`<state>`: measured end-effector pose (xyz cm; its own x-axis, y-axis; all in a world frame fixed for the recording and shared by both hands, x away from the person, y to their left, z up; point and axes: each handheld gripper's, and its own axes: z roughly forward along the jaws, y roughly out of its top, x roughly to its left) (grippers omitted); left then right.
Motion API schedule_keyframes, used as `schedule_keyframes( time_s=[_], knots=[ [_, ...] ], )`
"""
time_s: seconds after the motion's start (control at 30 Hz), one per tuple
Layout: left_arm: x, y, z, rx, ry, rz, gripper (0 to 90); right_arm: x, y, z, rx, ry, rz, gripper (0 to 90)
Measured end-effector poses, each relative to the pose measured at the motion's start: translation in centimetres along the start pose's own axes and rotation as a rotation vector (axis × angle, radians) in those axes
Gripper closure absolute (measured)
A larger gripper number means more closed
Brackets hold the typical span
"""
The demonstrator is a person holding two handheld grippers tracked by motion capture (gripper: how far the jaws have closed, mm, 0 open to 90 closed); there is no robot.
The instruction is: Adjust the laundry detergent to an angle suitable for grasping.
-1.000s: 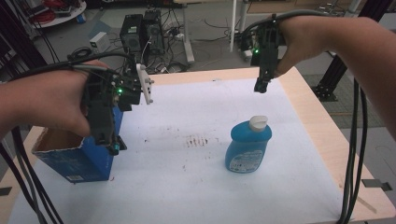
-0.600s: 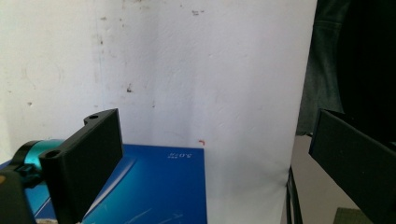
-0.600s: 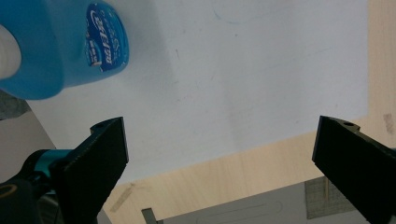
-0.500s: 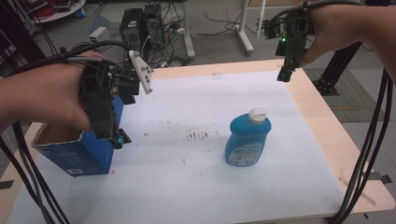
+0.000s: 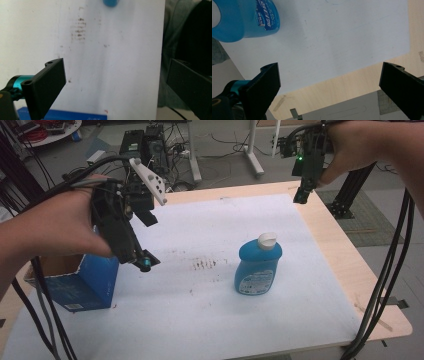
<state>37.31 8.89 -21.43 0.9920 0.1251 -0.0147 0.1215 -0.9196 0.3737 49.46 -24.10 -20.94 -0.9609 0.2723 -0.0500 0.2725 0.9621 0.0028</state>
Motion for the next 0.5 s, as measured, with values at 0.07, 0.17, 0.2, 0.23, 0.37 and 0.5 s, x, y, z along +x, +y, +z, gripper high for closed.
schedule_keyframes(
  time_s=[0.07, 0.17, 0.2, 0.23, 0.37, 0.5],
  knots=[
    [0.1, 0.2, 0.3, -0.018, 0.003, 0.000, 2.9, 0.1, 0.1, -0.1, -0.001, -0.001, 0.007, 2.5],
    [0.1, 0.7, 0.9, -0.041, 0.017, -0.002, 2.9, 0.2, 0.1, -0.1, -0.009, -0.002, -0.003, 2.5],
    [0.1, 0.7, 0.9, -0.041, 0.017, -0.002, 2.9, 0.2, 0.1, -0.2, -0.009, -0.005, -0.004, 2.5],
    [0.1, 1.0, 1.3, -0.052, 0.014, -0.004, 2.9, 0.2, 0.1, -0.2, -0.011, -0.003, -0.006, 2.5],
    [0.2, 1.6, 2.2, -0.086, -0.007, -0.013, 2.9, 0.3, 0.1, -0.2, -0.010, 0.001, -0.005, 2.5],
    [0.4, 2.1, 3.2, -0.109, -0.020, -0.025, 2.9, 0.4, 0.2, -0.3, -0.016, 0.001, -0.005, 2.5]
  ],
)
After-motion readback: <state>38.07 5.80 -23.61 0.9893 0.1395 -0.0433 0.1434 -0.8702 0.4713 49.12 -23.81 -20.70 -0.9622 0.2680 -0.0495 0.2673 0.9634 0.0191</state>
